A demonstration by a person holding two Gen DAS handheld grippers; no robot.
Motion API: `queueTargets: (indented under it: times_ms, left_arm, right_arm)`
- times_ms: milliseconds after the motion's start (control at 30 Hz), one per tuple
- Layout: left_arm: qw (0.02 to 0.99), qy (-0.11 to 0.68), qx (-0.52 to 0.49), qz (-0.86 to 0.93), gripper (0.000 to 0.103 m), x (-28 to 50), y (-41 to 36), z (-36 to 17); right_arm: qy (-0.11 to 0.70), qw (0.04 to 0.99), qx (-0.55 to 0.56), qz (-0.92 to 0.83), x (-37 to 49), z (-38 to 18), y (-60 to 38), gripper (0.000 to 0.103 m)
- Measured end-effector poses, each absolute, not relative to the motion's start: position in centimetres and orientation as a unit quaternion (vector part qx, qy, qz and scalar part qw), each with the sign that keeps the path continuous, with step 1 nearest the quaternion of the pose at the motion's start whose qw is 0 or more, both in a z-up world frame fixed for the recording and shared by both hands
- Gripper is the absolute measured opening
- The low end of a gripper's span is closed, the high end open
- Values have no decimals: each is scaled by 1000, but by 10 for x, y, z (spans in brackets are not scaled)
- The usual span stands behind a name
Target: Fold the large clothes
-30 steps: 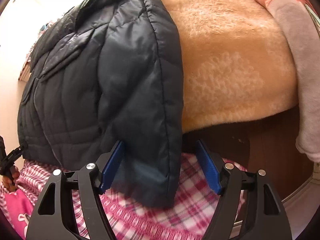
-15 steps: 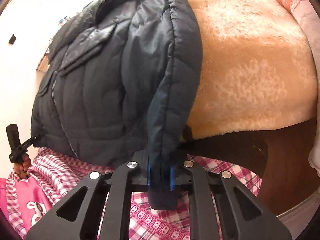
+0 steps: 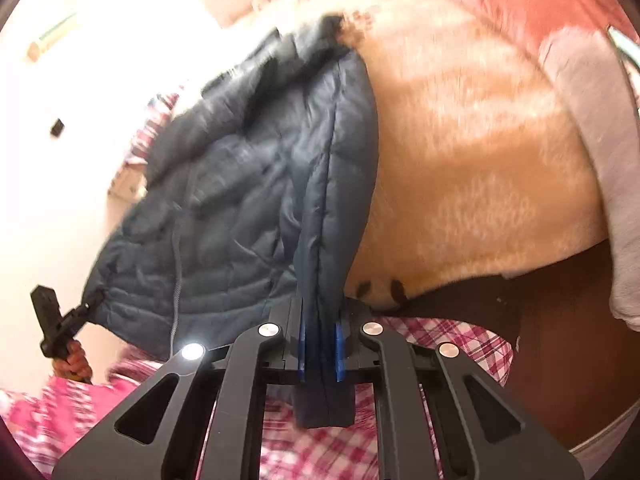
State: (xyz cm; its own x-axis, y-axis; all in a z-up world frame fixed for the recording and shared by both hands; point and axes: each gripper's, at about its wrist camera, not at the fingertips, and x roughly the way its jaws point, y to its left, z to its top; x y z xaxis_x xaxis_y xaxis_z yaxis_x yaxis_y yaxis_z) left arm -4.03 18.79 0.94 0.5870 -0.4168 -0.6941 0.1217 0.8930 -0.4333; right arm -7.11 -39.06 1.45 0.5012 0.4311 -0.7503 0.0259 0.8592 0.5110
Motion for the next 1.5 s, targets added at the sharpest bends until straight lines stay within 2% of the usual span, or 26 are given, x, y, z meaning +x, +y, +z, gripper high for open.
queueTargets:
  times_ms: [167,433,700,933,1100,1267,1500]
  left_arm:
    - [880,403,-188,-164,9,-61,197,36]
    - [879,387,-210,-185,9,-104,207,53]
    - [886,344,-243,-194,9,-61,208,79]
    - [890,297,-289,-192,9,35,214,119]
    - [905,282,-272,-164,10,134,201,137]
    - [905,304,-280,-99,10,240,193,121]
    - [883,371,-287,-35,10,369,180,49]
  right_arm:
    - [452,848,247,126,-92,46,-403,11]
    - [450,847,249,138,-118,69,-401,11]
    - [392,860,281,170,-71,103,-406,11]
    - [349,868,300,184,28,156,-415,11]
    - [340,865,330,164,126,177,-416,11]
    - [357,858,351,118,246,159,-413,11]
    - [417,844,333,58,361,87,-404,11]
